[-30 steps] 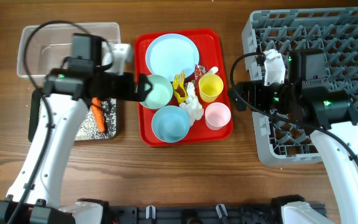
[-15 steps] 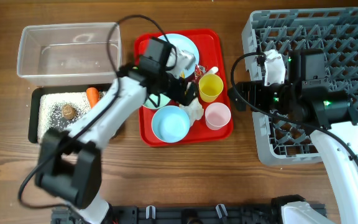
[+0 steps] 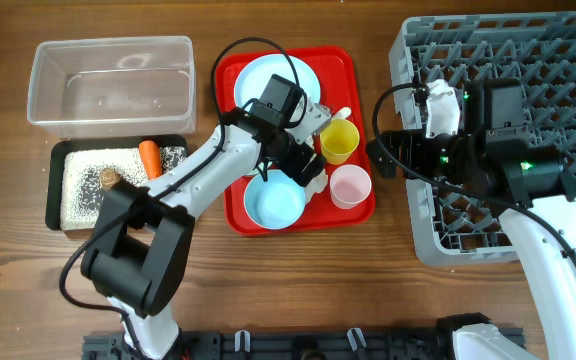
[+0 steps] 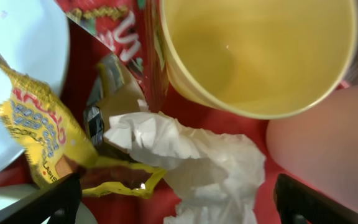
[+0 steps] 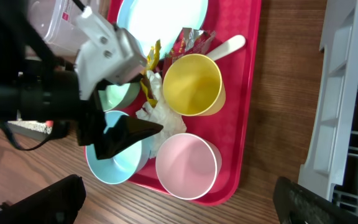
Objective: Sort waste into correct bins and load items into the dishwasher rack
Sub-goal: 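Carry the tissue to the clear plastic bin and release it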
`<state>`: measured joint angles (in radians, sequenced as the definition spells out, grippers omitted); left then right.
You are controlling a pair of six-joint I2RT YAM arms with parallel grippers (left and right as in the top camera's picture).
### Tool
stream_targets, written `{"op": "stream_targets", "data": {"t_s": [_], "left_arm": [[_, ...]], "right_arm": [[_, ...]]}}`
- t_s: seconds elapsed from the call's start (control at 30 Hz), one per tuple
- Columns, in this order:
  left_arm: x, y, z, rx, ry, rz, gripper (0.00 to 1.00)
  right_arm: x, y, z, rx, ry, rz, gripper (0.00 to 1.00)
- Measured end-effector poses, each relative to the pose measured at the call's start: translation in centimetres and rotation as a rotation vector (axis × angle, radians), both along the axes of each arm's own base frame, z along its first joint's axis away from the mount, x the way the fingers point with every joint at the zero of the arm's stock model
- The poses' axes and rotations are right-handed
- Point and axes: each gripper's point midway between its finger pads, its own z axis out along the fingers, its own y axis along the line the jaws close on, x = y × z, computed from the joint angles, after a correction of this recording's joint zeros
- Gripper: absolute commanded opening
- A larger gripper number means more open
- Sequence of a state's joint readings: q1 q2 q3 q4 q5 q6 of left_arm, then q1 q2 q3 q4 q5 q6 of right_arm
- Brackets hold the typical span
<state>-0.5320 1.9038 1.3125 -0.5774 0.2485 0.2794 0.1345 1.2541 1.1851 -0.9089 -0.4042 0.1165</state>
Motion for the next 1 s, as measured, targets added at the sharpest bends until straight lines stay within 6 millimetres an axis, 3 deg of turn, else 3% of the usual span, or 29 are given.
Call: {"op": "stream_targets", "data": {"t_s": [0.03,0.17,0.23,0.27,0.3,0.33,0.37,0.67,0.77,0.83,0.87,0.93,1.0], "left_arm": [[0.0,0.0,-0.4,0.007,0.003,-0.007,0.93],[0.1,-0.3,-1.5,0.017,0.003,-0.036,0.69],[0.2,-0.2,-1.9,0.025,0.001,-0.042,0.52],[0.2,-0.2,-2.0,0.025,0.003,-0.04,0.34],[0.2,-0.2,-2.0,0.026,0.001,-0.037,0.25],[0.3,-0.2,-2.0,0.027,-0.003,-0.041,0.08],[0.3,-0.2,-2.0,0.03,-0.007,-0.044,0.04],[0.7,-0.4,-1.5,0.019,-0.016,-0.022,0.04],[1.6,-0.8,1.8,-0.026,-0.069,0.006,0.04],[2.1,-0.7,6.0,-0.071,-0.137,0.024,0.04],[2.4,-0.4,8.5,-0.098,-0.181,0.036,0.04],[2.5,0.5,11.0,-0.12,-0.219,0.057,0.04],[2.7,2.7,13.7,-0.129,-0.263,0.114,0.04]], "right_arm": [[0.0,0.0,0.0,0.0,0.001,0.0,1.0],[0.0,0.0,0.0,0.0,0.001,0.0,1.0],[0.0,0.0,0.0,0.0,0.001,0.0,1.0],[0.0,0.0,0.0,0.0,0.001,0.0,1.0],[0.0,0.0,0.0,0.0,0.001,0.0,1.0],[0.0,0.0,0.0,0.0,0.001,0.0,1.0],[0.0,0.0,0.0,0.0,0.001,0.0,1.0],[-0.1,0.0,-0.1,0.001,0.006,-0.003,1.0],[-0.3,0.0,-0.2,0.001,0.016,-0.002,1.0],[-0.5,0.0,-0.3,0.002,0.025,-0.001,1.0],[-0.5,0.0,-0.3,0.003,0.028,0.0,1.0],[-0.6,0.0,-0.3,0.004,0.029,0.001,1.0],[-0.6,0.0,-0.3,0.004,0.029,0.001,1.0]]}}
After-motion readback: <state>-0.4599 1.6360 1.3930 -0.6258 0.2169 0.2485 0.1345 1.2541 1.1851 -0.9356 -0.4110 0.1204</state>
